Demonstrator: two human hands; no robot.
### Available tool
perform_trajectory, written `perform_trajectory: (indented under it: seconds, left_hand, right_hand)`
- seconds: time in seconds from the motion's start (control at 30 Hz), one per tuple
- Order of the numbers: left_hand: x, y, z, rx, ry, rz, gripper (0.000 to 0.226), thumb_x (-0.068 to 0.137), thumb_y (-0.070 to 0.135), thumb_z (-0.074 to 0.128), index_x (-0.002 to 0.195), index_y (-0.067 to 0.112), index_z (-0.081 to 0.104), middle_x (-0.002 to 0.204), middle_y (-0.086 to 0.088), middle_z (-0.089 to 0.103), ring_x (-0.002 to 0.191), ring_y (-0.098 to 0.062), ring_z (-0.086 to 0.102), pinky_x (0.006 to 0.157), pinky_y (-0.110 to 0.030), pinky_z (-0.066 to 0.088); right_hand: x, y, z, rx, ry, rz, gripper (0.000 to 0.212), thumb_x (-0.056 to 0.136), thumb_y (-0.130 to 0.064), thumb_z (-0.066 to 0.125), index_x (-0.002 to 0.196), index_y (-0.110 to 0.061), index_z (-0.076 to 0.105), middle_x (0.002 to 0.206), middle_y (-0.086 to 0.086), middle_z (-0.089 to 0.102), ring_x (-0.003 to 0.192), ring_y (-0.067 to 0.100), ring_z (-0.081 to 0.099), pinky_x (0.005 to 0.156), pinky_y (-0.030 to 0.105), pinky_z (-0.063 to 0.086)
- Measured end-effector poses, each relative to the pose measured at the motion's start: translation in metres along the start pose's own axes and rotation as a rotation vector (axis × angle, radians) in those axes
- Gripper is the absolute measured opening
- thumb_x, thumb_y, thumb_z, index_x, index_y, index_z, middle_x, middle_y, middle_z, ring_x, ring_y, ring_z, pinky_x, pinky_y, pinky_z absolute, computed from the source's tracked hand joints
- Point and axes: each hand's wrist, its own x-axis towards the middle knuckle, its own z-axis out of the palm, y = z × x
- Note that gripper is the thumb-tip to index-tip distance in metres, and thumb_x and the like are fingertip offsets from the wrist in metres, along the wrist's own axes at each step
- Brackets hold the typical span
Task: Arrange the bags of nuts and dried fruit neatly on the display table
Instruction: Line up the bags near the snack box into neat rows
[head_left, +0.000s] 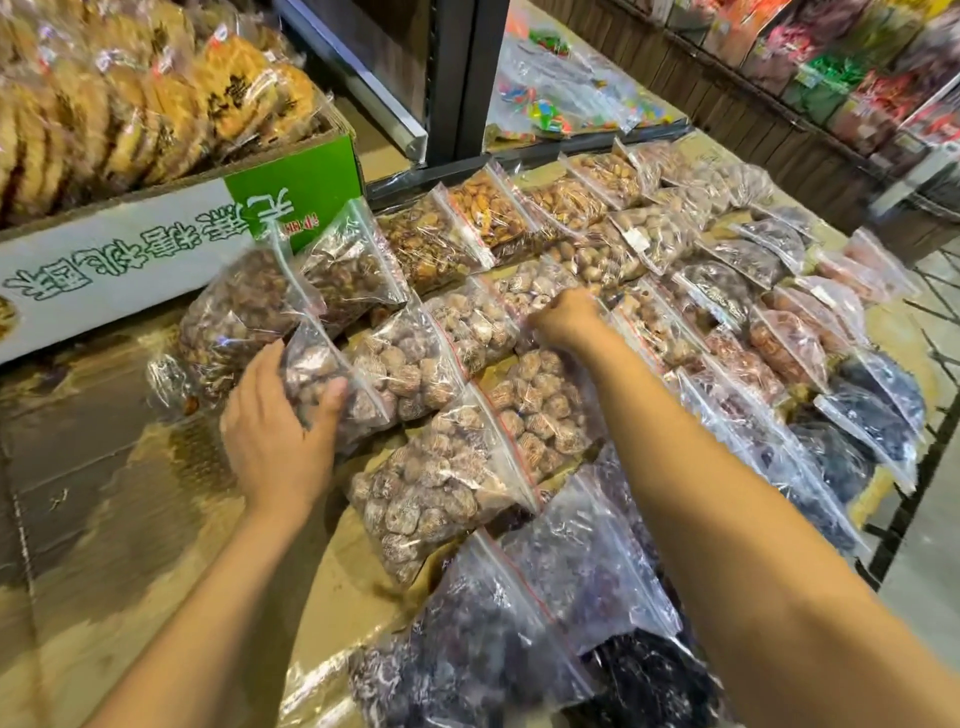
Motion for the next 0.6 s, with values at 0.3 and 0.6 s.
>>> perform_trajectory:
  seconds: [0.3,0.6]
  left_hand:
    - [0.003,-0.004,0.005,-0.056,0.078,-0.007,0.089,0.085,0.076,0.016,0.134,0.008,0.045,0.134,-0.014,0.054,0.12,-0.031,0.051,0.095,-0.044,0.04]
    - [0.003,-0.021,-0.005,-0.013,-0.11,0.098,0.099,0.072,0.087,0.026,0.143,0.018,0.033,0.147,-0.011,0.04,0.133,-0.03,0.038,0.107,-0.053,0.034]
  right_hand:
    - [0.03,0.008,0.012,-0.258,0.035,0.014,0.036,0.084,-0.041,0.064,0.088,-0.007,0.053,0.099,0.009,0.062,0.105,0.022,0.061,0.094,0.038,0.05]
    - [0.01,0.014,0.001,0.226,0.158,-0.129,0.016,0.093,-0.013,0.056,0.076,-0.014,0.057,0.086,0.01,0.066,0.068,0.019,0.058,0.063,0.038,0.055]
